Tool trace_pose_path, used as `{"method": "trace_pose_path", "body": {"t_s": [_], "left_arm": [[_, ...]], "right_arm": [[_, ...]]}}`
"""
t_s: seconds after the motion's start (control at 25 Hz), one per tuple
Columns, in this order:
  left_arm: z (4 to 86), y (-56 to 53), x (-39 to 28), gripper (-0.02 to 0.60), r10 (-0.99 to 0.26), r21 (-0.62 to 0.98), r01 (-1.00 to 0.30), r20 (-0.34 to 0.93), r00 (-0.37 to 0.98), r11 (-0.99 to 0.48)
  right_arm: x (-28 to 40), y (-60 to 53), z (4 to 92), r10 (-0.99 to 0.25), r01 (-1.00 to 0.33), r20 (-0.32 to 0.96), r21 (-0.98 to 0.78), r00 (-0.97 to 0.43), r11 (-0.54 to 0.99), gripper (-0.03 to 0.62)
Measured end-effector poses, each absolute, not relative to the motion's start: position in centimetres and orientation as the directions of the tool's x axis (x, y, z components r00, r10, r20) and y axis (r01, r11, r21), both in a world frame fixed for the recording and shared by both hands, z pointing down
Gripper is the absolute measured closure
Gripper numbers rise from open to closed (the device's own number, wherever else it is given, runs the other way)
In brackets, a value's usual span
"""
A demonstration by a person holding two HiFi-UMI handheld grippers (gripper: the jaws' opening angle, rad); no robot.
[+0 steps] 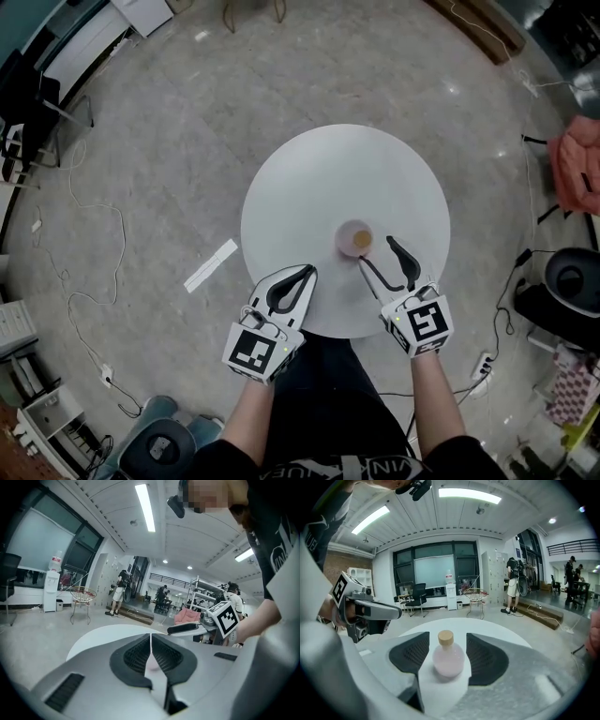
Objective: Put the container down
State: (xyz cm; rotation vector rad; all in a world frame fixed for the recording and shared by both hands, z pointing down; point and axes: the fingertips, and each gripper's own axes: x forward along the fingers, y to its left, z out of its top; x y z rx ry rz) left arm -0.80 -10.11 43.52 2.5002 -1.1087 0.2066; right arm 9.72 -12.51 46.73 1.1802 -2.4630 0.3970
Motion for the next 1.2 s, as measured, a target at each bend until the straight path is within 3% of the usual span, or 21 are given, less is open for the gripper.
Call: {"method": "trace_pose_path", "body": {"t_s": [0.68, 1.2], "left_arm": [[40.1, -10.8, 1.0, 0.566, -0.688, 0.361, -0.714, 0.221, 0.691, -0.6], [35.7, -11.0, 0.1, 0.566, -0.691, 0.299, -0.708, 0.182, 0.7, -0.639]], "right_arm": [[8.5, -10.8, 40.2, -0.677, -0.742, 0.36, -0.067, -0.642, 0.667, 0.572], [6.8, -10.0, 35.2, -0.677, -0.728, 0.306, -0.084, -0.669, 0.681, 0.588]]}}
